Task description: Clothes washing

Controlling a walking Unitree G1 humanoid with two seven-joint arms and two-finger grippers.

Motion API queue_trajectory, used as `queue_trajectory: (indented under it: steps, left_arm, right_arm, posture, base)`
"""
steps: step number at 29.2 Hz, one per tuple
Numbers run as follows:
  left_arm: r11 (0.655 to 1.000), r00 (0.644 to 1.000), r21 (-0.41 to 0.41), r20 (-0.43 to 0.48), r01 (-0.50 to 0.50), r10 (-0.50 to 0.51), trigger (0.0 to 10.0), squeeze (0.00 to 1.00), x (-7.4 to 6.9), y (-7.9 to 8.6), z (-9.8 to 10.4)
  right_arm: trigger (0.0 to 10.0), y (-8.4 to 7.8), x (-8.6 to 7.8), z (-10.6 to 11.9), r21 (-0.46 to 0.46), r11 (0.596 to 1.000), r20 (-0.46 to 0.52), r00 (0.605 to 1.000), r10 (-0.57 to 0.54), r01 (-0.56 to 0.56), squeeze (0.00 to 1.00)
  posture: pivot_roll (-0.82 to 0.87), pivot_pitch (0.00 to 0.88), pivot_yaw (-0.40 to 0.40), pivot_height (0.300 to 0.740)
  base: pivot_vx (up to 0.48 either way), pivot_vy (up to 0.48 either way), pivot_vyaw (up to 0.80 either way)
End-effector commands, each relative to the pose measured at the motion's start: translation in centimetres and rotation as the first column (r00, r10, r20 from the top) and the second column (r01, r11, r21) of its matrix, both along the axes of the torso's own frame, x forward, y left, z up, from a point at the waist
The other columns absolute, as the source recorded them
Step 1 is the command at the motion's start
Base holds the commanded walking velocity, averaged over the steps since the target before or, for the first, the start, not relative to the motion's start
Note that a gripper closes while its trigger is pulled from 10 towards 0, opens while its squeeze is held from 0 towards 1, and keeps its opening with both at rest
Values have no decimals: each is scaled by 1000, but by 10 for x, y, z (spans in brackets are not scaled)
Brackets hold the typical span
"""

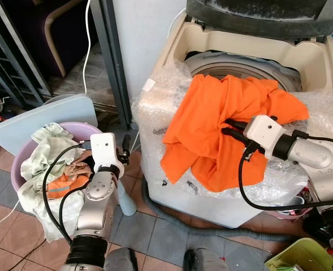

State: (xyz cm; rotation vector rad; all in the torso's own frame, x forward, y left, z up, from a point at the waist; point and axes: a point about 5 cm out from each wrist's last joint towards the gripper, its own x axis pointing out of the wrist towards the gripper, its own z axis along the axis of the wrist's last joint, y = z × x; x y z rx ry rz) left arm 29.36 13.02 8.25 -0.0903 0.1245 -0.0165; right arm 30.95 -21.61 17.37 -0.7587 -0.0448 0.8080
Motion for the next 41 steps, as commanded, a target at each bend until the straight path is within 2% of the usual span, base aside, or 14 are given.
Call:
queue_trajectory:
  steps: [1,5,15,17,19,21,22,24,25,26,30,36,40,41]
  left_arm:
    - [1000,1000,7,-10,-8,8,10000,0,-1,1,-2]
    - [1000,1000,6,-12,-6,6,10000,0,0,0,-2]
    - [1000,1000,5,-6,-5,5,10000,0,2,-1,-1]
    - [1000,1000,8,-6,-6,6,10000,0,3,0,-2]
    - [1000,1000,10,-5,-6,6,10000,0,5,-1,-1]
    - [1000,1000,10,-4,-5,5,10000,0,6,-2,-1]
    - [1000,1000,11,8,1,-1,10000,0,8,-6,2]
    - [1000,1000,10,15,-2,1,10000,0,8,-6,4]
    - [1000,1000,8,18,-7,7,10000,0,8,-6,4]
    - [1000,1000,8,18,-19,19,10000,0,7,-3,3]
    - [999,999,12,8,-40,40,10000,0,3,2,-1]
    - [999,999,6,3,-32,32,10000,0,1,0,-2]
    - [1000,1000,9,8,-28,28,10000,0,3,1,-1]
    - [999,999,6,10,-32,32,10000,0,4,2,0]
  right_arm:
    - [0,-14,6,9,-27,998,19,998,-60,60,0]
    - [0,-23,22,26,73,984,71,984,-166,161,0]
    - [0,-11,66,70,250,930,199,926,-320,268,0]
    - [0,-4,83,105,362,876,266,865,-426,320,0]
    - [0,-1,92,141,467,810,339,774,-534,355,0]
    - [0,1,94,157,512,778,368,726,-581,364,0]
    - [10000,10,95,194,561,743,454,616,-644,364,0]
    - [10000,15,95,203,566,740,466,600,-650,363,24]
    - [10000,18,97,204,564,744,456,617,-642,357,1000]
    - [10000,22,99,203,550,755,448,638,-627,356,1000]
    - [10000,28,101,198,528,770,455,646,-613,358,1000]
    - [10000,24,103,168,491,795,407,713,-571,357,1000]
    - [10000,22,100,147,478,826,342,802,-490,300,1000]
    - [10000,17,97,132,502,822,289,844,-452,268,1000]
  posture:
    - [-79,93,17,740]
    - [-86,91,19,740]
    - [-76,78,16,740]
    - [-77,75,18,740]
    - [-80,66,23,740]
    - [-80,65,24,740]
    - [-64,56,20,740]
    - [-54,54,14,740]
    - [-54,54,14,740]
    - [-42,50,3,740]
    - [-40,53,-5,740]
    - [-53,56,-4,740]
    - [-69,61,4,740]
    - [-73,62,4,740]
  base:
    - [0,0,0]
    - [0,0,0]
    - [0,0,0]
    - [0,0,0]
    - [0,0,0]
    - [0,0,0]
    - [0,0,0]
    - [0,0,0]
    - [0,0,0]
    - [0,0,0]
    - [0,0,0]
    - [0,0,0]
    - [0,0,0]
    - [0,0,0]
